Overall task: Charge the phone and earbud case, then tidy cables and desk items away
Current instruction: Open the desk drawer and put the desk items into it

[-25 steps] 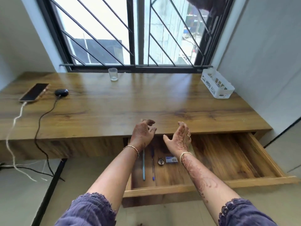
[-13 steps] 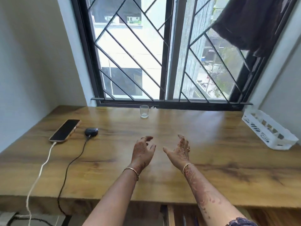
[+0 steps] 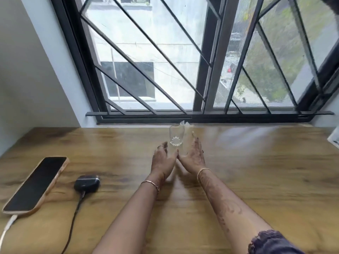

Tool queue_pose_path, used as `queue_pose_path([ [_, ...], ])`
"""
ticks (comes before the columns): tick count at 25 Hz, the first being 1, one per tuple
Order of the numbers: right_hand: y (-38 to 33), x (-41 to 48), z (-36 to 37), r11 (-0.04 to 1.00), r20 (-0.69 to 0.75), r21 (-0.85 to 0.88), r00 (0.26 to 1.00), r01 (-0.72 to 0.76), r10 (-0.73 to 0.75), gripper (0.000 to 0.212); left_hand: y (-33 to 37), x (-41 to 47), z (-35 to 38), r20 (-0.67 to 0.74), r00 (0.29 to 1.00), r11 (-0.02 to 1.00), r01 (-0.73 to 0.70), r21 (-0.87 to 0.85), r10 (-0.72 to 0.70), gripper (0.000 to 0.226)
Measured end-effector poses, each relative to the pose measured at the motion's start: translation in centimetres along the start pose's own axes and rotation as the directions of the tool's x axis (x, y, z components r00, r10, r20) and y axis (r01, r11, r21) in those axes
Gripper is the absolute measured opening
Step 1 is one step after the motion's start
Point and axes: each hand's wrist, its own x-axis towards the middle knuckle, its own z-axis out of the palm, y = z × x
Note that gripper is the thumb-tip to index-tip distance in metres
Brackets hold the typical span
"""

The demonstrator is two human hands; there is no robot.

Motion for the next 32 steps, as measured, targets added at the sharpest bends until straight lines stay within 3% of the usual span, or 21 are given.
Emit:
queue_pose_path([
  [4,0.5,2.8,1.5,1.0,-0.033,-0.02,0.999,0.009,-0.01,0.083,0.3,3.5,0.7,0.005,1.0,1.0,-0.014,-0.009,0.014,0.063],
  [8,0.2,4.7,2.5,0.996,-0.024,0.007,0.996,0.092,-0.092,0.074,0.3,5.5,1.4,0.028,1.0,1.0,-0.005,-0.027,0.006,0.05],
  [16,1.2,2.9,0.9,0.996,-0.061,0.04,0.995,0.085,-0.083,0.052,1.8,3.0,1.2,0.056,0.998,0.988,-0.012,-0.151,0.021,0.054],
  [32,4.8,-19.6,-17.1,0.989,-0.087,0.024,0.986,0.143,-0.141,0.065,10.4,-22.8,5.3,0.097,0.992,0.984,-0.067,-0.163,0.083,0.065],
])
